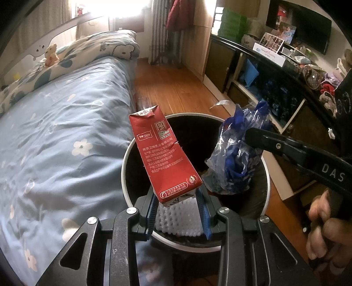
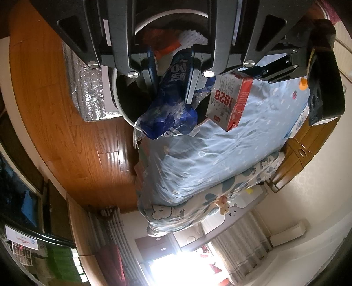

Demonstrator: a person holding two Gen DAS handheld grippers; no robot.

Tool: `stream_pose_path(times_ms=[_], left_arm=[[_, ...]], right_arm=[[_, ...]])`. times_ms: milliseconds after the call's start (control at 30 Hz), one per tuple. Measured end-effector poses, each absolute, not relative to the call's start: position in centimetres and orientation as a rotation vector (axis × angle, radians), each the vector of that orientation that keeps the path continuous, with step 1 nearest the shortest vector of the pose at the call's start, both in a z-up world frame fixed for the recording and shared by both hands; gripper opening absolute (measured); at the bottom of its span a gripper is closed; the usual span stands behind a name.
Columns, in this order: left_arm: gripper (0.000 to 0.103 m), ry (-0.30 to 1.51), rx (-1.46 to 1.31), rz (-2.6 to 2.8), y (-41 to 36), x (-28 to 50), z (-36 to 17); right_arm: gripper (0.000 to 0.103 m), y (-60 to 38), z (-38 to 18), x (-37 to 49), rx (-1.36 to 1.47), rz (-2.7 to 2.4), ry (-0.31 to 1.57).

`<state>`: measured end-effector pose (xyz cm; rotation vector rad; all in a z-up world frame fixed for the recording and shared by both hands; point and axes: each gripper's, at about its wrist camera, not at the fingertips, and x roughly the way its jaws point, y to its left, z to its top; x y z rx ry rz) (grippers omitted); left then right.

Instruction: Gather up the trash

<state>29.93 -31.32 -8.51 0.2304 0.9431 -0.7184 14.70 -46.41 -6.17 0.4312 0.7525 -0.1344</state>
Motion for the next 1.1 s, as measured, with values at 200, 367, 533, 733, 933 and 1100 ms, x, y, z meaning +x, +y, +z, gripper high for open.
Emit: stream_pose_path(times_ms=[200,367,533,733,933,1100], left_arm=[[0.032,0.942,0.235,-0.723,-31.4,29.9,-8.4],[0.033,0.942,0.243,-0.724,-31.4,29.8,-8.3],[0.033,0.952,0.248,-0.727,-31.5,29.9,-8.3],[0.040,0.939,0.259,-0.727,-31.6,29.7,-7.8],[0.054,0.913,0.227,-0.715,-30.0,29.0,-7.2],[0.058,0.896,0.148,-0.694,-27.2,28.3,-7.0]], right_arm=[[0.024,-46.6,-6.4,14.8,0.430,-0.135,0.759],[0.026,-46.9,-6.7,14.9,0.432,-0.134,0.766],[0.029,-47.1,-6.9,15.1,0.435,-0.132,0.777],[0.043,-47.3,-6.7,15.3,0.455,-0.125,0.774],[0.064,-47.6,-6.4,14.8,0.477,-0.136,0.760],[0.068,-47.3,-5.6,14.2,0.494,-0.148,0.744]])
